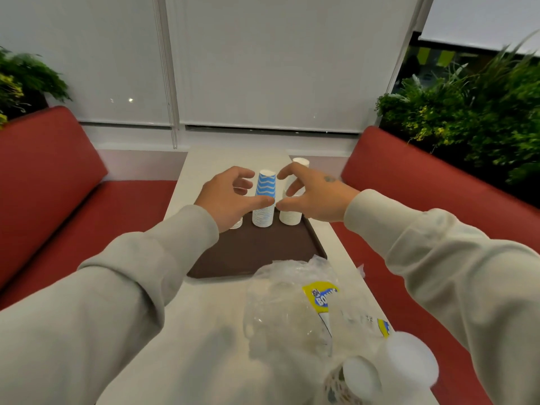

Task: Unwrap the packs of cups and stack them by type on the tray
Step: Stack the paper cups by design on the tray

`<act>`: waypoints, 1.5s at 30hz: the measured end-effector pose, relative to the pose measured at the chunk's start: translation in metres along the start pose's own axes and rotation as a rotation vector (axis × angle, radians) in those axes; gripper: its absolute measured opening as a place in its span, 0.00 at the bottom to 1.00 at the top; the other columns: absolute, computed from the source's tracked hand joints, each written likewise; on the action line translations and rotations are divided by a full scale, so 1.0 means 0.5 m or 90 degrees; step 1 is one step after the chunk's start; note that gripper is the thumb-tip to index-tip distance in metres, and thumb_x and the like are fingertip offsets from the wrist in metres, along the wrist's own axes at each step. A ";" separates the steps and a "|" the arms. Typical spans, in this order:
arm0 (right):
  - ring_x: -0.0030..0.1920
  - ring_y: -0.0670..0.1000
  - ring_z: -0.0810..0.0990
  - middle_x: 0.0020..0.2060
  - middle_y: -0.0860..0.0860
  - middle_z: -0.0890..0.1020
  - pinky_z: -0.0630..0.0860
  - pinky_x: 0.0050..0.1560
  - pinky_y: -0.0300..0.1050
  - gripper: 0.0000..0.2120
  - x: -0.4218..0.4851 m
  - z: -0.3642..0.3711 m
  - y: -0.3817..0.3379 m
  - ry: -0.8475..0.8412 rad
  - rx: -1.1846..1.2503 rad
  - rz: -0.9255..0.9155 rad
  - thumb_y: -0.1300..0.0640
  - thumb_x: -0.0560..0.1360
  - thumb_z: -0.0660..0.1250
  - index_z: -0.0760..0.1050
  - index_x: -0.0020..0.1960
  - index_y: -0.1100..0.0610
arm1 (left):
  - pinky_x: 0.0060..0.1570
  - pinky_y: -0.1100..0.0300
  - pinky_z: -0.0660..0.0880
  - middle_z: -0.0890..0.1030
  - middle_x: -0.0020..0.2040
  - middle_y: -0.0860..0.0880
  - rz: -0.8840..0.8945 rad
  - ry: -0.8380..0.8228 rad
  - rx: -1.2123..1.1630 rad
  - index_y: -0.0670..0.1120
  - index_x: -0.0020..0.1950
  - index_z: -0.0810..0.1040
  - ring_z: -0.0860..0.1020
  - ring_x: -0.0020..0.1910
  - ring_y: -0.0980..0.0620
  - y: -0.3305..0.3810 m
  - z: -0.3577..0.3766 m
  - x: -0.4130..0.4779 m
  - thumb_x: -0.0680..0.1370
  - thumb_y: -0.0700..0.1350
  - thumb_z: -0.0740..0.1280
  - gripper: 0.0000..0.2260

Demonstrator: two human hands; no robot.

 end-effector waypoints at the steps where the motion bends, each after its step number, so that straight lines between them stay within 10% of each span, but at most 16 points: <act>1: 0.45 0.49 0.79 0.57 0.48 0.78 0.78 0.52 0.46 0.25 -0.013 0.005 0.000 -0.003 0.005 0.000 0.45 0.76 0.70 0.65 0.69 0.44 | 0.60 0.53 0.76 0.80 0.58 0.53 -0.001 -0.004 0.000 0.52 0.66 0.75 0.79 0.58 0.55 0.001 0.005 -0.014 0.68 0.54 0.79 0.29; 22: 0.57 0.46 0.78 0.57 0.46 0.77 0.76 0.59 0.45 0.22 -0.328 0.154 0.115 -0.075 0.155 0.023 0.42 0.73 0.72 0.70 0.64 0.43 | 0.60 0.55 0.77 0.81 0.56 0.49 -0.118 -0.137 -0.051 0.54 0.62 0.74 0.80 0.57 0.50 -0.075 0.178 -0.306 0.69 0.34 0.75 0.26; 35: 0.65 0.55 0.72 0.68 0.50 0.69 0.70 0.59 0.43 0.34 -0.478 0.277 0.188 -0.046 0.196 0.052 0.54 0.74 0.72 0.60 0.74 0.46 | 0.61 0.56 0.73 0.72 0.66 0.50 -0.259 -0.217 -0.010 0.54 0.74 0.64 0.72 0.66 0.51 -0.141 0.380 -0.501 0.66 0.37 0.78 0.41; 45: 0.63 0.54 0.76 0.65 0.51 0.74 0.76 0.64 0.51 0.35 -0.506 0.325 0.218 -0.014 0.268 0.068 0.54 0.75 0.73 0.58 0.74 0.42 | 0.56 0.55 0.77 0.80 0.54 0.57 -0.298 -0.139 -0.036 0.58 0.61 0.70 0.79 0.53 0.54 -0.167 0.460 -0.545 0.62 0.49 0.79 0.31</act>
Point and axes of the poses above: each hand's wrist, its own x-axis towards the middle knuckle, its own z-axis out of the palm, y = z × x, the point moved 4 cm from there along x, towards the middle knuckle
